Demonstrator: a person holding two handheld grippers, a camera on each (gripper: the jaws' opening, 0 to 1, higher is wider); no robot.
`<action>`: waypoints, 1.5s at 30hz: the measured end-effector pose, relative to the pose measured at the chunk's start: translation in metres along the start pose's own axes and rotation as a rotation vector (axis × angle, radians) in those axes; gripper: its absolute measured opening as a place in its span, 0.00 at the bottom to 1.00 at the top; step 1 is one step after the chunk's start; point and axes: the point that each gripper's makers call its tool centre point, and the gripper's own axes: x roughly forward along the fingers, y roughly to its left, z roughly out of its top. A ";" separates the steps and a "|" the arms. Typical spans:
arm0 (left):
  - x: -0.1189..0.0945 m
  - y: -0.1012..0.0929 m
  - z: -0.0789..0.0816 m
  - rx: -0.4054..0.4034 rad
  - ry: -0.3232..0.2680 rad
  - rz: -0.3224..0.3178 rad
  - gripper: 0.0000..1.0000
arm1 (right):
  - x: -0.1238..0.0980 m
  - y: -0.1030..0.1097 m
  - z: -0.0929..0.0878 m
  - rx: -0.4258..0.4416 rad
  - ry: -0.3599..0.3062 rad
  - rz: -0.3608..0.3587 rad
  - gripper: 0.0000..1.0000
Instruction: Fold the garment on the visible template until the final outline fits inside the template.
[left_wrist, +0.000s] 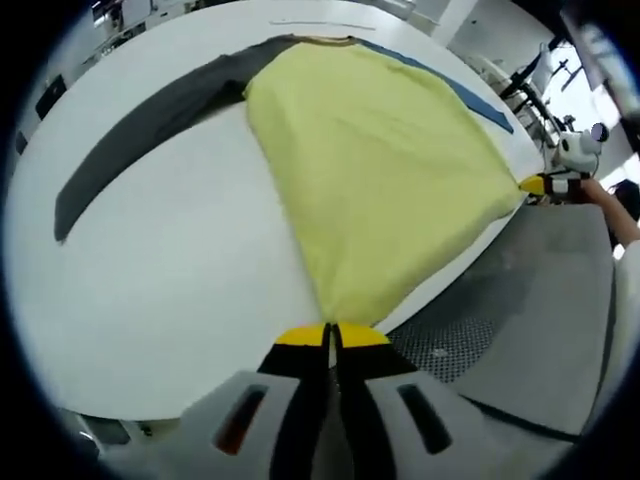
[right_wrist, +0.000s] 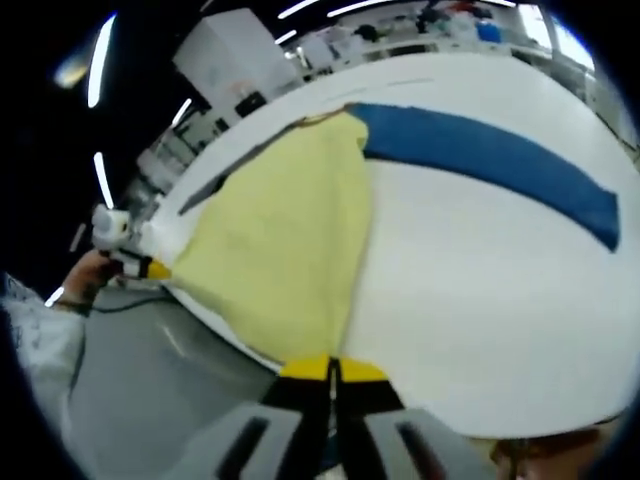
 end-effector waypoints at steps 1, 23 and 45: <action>0.000 0.000 0.000 -0.004 0.001 0.001 0.00 | 0.000 -0.001 0.000 -0.001 0.000 0.000 0.00; -0.012 0.004 -0.001 0.024 -0.077 -0.040 0.30 | -0.008 0.005 0.013 -0.123 -0.037 0.012 0.24; -0.057 0.051 0.138 0.072 -0.590 -0.116 0.97 | -0.014 -0.028 0.093 -0.251 -0.158 -0.048 0.86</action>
